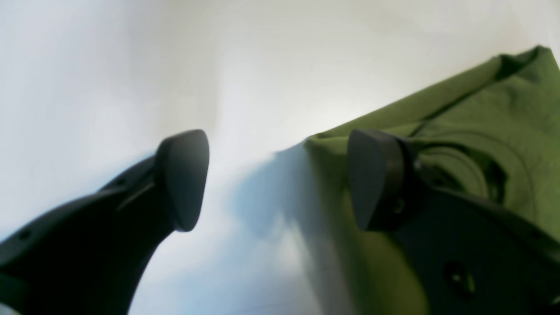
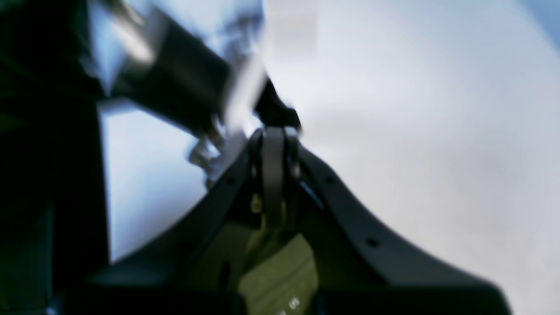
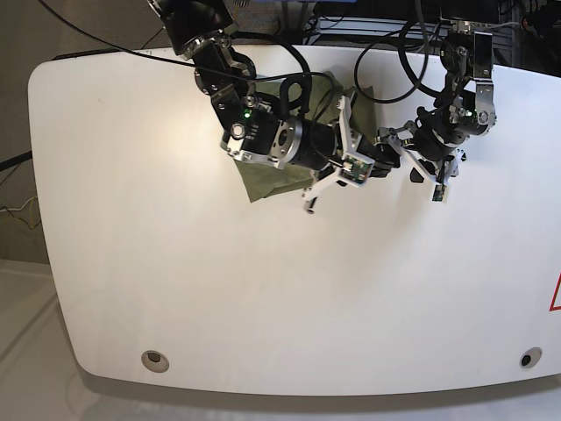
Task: Fold the T-shirt properly
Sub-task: 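Tuck the shirt edges under with both grippers, pressing the bundle, then pull the shirt sides inward with both grippers to square the rectangle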
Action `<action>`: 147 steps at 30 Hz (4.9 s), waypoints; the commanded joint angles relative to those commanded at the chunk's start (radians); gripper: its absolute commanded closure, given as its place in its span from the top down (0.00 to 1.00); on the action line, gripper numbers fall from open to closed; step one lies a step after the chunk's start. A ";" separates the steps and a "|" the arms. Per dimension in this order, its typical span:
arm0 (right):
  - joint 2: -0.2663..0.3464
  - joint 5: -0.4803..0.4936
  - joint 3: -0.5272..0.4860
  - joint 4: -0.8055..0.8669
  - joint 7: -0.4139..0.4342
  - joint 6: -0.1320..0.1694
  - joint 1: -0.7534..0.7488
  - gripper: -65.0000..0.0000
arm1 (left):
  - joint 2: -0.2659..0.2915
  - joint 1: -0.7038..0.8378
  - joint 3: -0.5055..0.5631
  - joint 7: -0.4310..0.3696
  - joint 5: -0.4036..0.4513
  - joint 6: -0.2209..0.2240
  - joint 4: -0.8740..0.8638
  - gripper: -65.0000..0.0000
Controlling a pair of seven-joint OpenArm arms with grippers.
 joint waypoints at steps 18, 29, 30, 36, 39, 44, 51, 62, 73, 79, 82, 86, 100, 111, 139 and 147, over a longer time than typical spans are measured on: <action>0.034 -0.134 -0.009 -0.207 0.100 0.000 0.092 0.00 | 0.003 0.178 -0.015 0.177 -0.305 -0.009 0.221 0.15; 0.102 -0.101 0.052 -0.209 0.143 0.000 0.099 0.03 | 0.001 0.268 -0.005 0.040 -0.355 -0.008 0.212 0.69; 0.101 -0.102 0.059 -0.207 0.145 0.000 0.105 0.04 | 0.000 0.268 -0.003 0.035 -0.345 -0.007 0.209 0.70; 0.088 -0.073 0.157 -0.148 0.109 0.000 0.148 0.30 | 0.013 0.223 0.012 0.024 -0.252 0.006 0.203 0.82; 0.072 -0.099 0.079 -0.215 0.090 0.000 0.082 0.12 | 0.027 0.216 0.012 0.060 -0.286 -0.003 0.189 0.74; 0.072 -0.099 0.079 -0.209 0.090 0.000 0.080 0.12 | 0.034 0.188 0.007 0.127 -0.286 -0.003 0.191 0.74; 0.072 -0.099 0.080 -0.197 0.090 0.000 0.071 0.12 | 0.028 0.151 0.002 0.195 -0.364 -0.003 0.221 0.74; 0.072 -0.099 0.082 -0.139 0.090 0.000 0.065 0.12 | -0.028 0.156 -0.014 0.202 -0.579 0.003 0.251 0.73; 0.072 -0.104 0.083 -0.166 0.040 0.000 0.071 0.12 | -0.039 0.210 -0.014 0.261 -0.672 0.069 0.251 0.52; 0.072 -0.105 0.083 -0.166 0.040 0.000 0.073 0.12 | -0.039 0.225 -0.013 0.261 -0.672 0.069 0.251 0.25; 0.070 -0.105 0.083 -0.166 0.042 0.000 0.080 0.12 | -0.039 0.226 -0.013 0.274 -0.672 0.069 0.248 0.06; 0.059 -0.105 0.083 -0.172 0.042 0.000 0.091 0.12 | -0.036 0.226 -0.005 0.305 -0.671 0.069 0.246 0.00; 0.042 -0.107 0.083 -0.292 0.044 0.000 0.120 0.12 | -0.035 0.219 0.268 0.190 -0.554 0.069 0.235 0.01; 0.047 -0.107 0.083 -0.310 0.044 0.000 0.114 0.12 | 0.007 0.220 0.320 0.181 -0.390 0.066 0.200 0.01; 0.105 -0.108 0.085 -0.383 0.073 -0.105 0.096 0.12 | -0.070 0.059 0.299 -0.011 -0.269 -0.140 -0.153 0.01; 0.119 -0.107 0.085 -0.381 0.068 -0.183 0.077 0.12 | -0.070 0.012 0.297 -0.011 -0.229 -0.140 -0.158 0.01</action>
